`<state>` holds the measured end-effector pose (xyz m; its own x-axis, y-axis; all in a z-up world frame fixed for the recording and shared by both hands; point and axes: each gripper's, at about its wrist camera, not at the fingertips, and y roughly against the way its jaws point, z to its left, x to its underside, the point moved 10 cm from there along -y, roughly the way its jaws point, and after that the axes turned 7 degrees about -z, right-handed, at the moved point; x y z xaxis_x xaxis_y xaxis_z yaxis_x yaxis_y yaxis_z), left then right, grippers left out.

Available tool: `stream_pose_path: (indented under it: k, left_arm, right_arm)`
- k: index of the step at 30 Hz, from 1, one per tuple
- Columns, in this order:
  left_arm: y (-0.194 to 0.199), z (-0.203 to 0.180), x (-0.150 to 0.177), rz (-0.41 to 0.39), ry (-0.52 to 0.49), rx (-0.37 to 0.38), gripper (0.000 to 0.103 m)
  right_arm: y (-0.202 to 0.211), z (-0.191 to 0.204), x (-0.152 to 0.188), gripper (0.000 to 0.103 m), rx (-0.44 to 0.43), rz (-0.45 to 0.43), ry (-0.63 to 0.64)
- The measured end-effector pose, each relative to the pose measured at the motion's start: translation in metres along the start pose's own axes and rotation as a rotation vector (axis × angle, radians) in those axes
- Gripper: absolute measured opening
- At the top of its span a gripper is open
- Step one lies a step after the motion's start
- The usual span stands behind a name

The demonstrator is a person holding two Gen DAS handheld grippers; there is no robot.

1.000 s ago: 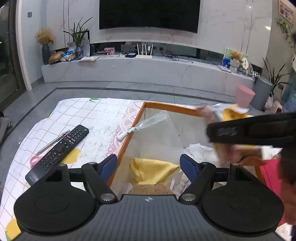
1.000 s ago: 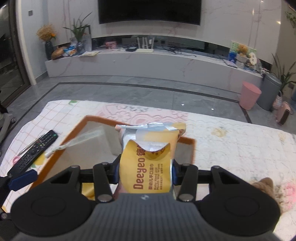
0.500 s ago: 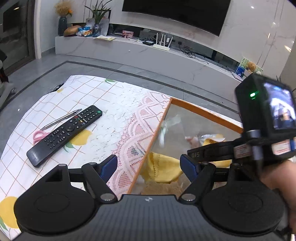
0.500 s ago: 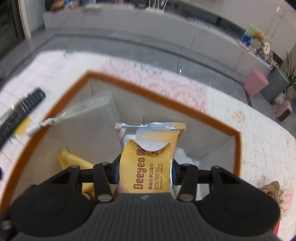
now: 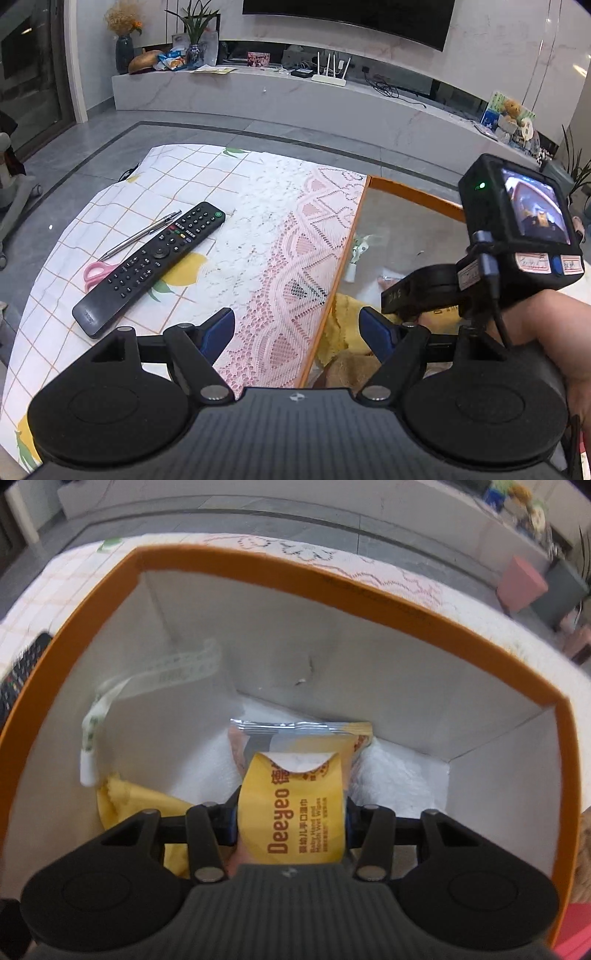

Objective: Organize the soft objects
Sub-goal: 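Lower the Deeyeo snack bag into the orange box and open the right tool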

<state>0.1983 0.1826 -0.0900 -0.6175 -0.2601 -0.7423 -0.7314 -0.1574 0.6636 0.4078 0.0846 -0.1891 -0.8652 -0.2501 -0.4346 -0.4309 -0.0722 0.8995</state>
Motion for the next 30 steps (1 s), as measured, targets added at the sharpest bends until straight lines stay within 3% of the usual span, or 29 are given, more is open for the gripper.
stream_pose_path:
  k: [7,15,19,21,25,30]
  left_arm:
    - [0.001,-0.007,0.000,-0.014,-0.056,0.002,0.090]
    - [0.006,-0.007,-0.010,-0.036,-0.051,-0.009,0.090]
    - [0.011,-0.004,-0.015,-0.060,-0.067,-0.047,0.090]
    - [0.017,-0.002,-0.020,-0.092,-0.063,-0.052,0.090]
    - [0.023,-0.001,-0.025,-0.104,-0.034,-0.010,0.090]
    - [0.037,0.000,-0.035,-0.153,-0.028,-0.025,0.090]
  right_arm:
    - [0.002,0.000,0.006,0.050,-0.002,-0.037,0.009]
    - [0.015,0.001,0.011,0.054,-0.004,-0.039,0.051]
    - [0.034,0.001,0.000,0.073,-0.043,-0.096,0.040]
    - [0.051,0.001,-0.009,0.073,-0.069,-0.141,0.038]
    - [0.082,-0.002,-0.023,0.084,-0.100,-0.195,0.023]
    - [0.123,-0.004,-0.033,0.091,-0.129,-0.265,0.031]
